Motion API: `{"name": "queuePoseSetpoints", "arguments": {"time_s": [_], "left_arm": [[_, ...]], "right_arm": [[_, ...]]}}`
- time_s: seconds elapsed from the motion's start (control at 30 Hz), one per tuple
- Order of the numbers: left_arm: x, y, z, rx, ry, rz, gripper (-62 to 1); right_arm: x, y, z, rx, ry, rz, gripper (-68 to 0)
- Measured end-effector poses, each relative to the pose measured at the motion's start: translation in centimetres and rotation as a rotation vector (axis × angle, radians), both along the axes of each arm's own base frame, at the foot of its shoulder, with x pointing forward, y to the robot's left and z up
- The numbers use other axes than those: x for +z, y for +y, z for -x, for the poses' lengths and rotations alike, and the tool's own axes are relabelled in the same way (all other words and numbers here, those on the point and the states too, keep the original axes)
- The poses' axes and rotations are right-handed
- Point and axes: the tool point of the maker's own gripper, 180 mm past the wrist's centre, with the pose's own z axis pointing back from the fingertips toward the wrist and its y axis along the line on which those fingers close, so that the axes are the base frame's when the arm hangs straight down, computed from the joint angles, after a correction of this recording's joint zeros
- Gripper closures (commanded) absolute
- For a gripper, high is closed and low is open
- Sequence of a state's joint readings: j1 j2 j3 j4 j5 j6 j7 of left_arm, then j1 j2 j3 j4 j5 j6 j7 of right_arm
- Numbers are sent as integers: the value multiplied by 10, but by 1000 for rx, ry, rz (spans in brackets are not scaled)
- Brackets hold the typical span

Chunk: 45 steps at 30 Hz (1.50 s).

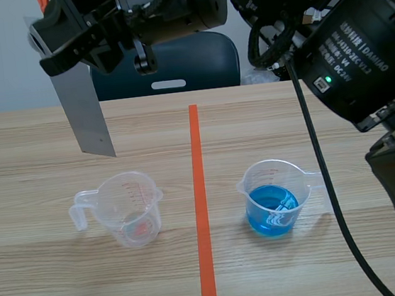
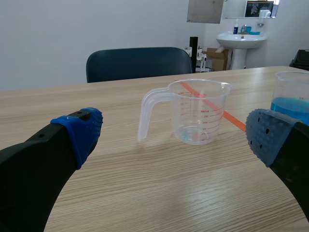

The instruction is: Do the redox reaction experiment. move the plate over the blue solution

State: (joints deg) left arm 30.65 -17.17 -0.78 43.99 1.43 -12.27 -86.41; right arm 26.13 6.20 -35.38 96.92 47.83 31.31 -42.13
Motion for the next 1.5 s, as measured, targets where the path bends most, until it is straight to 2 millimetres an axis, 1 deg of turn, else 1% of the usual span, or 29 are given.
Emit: {"name": "queuePoseSetpoints", "arguments": {"time_s": [1.0, 1.27, 1.43, 1.5], "left_arm": [[0, 0, 0, 0, 0, 0, -623], [0, 0, 0, 0, 0, 0, -623], [0, 0, 0, 0, 0, 0, -623], [0, 0, 0, 0, 0, 0, -623]], "right_arm": [[0, 0, 0, 0, 0, 1, -6], [-3, 0, 1, 0, 9, 4, -6], [-4, -3, 0, -3, 18, 10, -6], [1, -8, -2, -6, 41, -20, -6]]}}
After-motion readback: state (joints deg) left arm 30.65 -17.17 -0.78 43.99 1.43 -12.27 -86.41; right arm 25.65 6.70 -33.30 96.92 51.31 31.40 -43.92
